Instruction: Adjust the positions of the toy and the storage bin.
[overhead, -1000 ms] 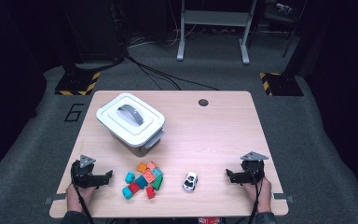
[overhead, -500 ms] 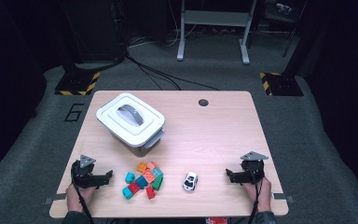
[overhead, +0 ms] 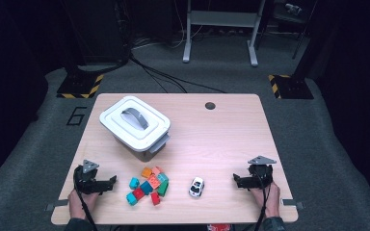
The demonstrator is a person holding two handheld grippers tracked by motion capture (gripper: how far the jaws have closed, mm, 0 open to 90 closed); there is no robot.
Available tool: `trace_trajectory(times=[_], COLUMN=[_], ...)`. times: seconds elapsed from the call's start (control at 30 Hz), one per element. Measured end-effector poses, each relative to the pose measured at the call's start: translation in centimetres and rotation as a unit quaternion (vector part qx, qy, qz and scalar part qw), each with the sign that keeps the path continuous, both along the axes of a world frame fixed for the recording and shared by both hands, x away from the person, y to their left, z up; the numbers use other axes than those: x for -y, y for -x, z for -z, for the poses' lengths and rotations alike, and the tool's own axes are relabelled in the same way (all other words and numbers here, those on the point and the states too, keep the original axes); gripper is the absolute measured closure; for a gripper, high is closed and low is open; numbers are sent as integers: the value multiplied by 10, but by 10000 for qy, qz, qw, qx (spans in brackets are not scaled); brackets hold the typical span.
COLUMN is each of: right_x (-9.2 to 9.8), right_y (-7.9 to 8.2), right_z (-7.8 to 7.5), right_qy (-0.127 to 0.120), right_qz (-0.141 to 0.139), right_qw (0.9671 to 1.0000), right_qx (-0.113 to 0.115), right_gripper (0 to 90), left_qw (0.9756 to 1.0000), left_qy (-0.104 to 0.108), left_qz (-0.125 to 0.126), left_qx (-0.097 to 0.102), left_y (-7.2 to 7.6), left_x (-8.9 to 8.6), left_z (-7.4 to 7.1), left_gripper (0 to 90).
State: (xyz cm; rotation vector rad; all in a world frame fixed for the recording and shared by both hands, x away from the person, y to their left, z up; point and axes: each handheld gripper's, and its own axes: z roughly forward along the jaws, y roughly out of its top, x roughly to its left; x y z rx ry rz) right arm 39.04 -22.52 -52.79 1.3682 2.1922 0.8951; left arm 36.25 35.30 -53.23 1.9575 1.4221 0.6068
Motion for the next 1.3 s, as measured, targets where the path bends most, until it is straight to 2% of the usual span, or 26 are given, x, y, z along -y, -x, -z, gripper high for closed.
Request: trace_trajectory(times=[0.17,0.3,0.37,0.4,0.47,0.6,0.7,0.77,0.8,0.83,0.87,0.9,1.1,1.17,1.23,1.3], right_x=[-6,-14,-19,-26,-29,-45,-59,-70,-80,-84,-89,-89,-118,-125,-134,-138], right_y=[0,1,3,6,8,14,18,21,23,24,25,25,30,31,31,31], right_z=[-6,-15,-21,-28,-30,-39,-43,-43,-43,-42,-42,-42,-33,-31,-27,-24], right_qy=[8,-152,-217,-320,-353,-466,-528,-576,-582,-578,-524,-524,-362,-255,-87,-3], right_qz=[-77,-208,-343,-502,-542,-903,-1229,-1461,-1663,-1726,-1835,-1835,-2382,-2496,-2690,-2790], right_qw=[10000,9997,9992,9981,9978,9948,9909,9875,9844,9833,9816,9816,9705,9680,9631,9603], right_qx=[-6,38,70,123,128,116,112,91,34,27,23,23,-58,-81,-46,-66], right_gripper=[0,0,0,0,0,0,0,0,0,0,0,0,0,0,0,0], left_qw=[10000,10000,10000,10000,10000,10000,10000,10000,10000,10000,10000,10000,10000,10000,10000,10000], left_qy=[0,7,1,6,1,8,2,1,2,2,3,1,4,3,2,5], left_qz=[0,-16,-1,-15,-15,-8,-2,3,0,1,1,1,1,0,1,4], left_qx=[3,42,7,38,29,24,10,6,11,9,10,9,11,10,12,10], left_y=[0,0,0,0,0,0,0,0,0,0,0,0,0,0,0,0], left_x=[0,0,0,0,0,0,0,0,0,0,0,0,0,0,0,0], left_z=[0,1,0,1,0,0,0,0,0,0,0,0,0,0,0,0], left_gripper=[3,3,3,4,4,3,4,4,4,5,5,5,5,5,6,6])
